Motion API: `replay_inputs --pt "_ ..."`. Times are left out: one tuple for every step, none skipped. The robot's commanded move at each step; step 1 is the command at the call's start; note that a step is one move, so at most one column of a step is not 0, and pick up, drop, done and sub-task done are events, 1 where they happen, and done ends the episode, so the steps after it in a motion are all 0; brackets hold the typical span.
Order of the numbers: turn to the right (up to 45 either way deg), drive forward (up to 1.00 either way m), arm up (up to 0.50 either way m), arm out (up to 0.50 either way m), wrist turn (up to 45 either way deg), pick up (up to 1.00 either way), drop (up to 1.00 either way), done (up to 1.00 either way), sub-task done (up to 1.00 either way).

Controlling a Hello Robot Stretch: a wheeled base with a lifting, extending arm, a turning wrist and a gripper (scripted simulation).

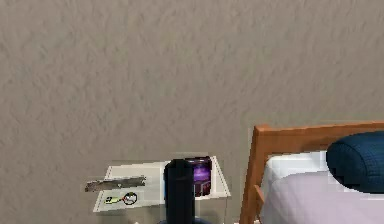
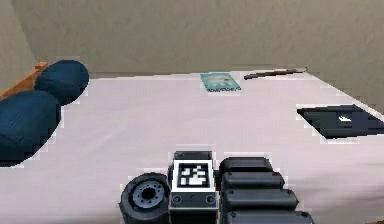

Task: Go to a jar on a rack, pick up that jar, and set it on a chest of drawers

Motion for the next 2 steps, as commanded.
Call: replay_inputs --pt "-9.0 0.0 0.0 0.0 0.0 0.0 0.0 0.0 0.0" --pt "0.0 0.2 0.0 0.0 0.0 0.0 0.0 0.0 0.0"
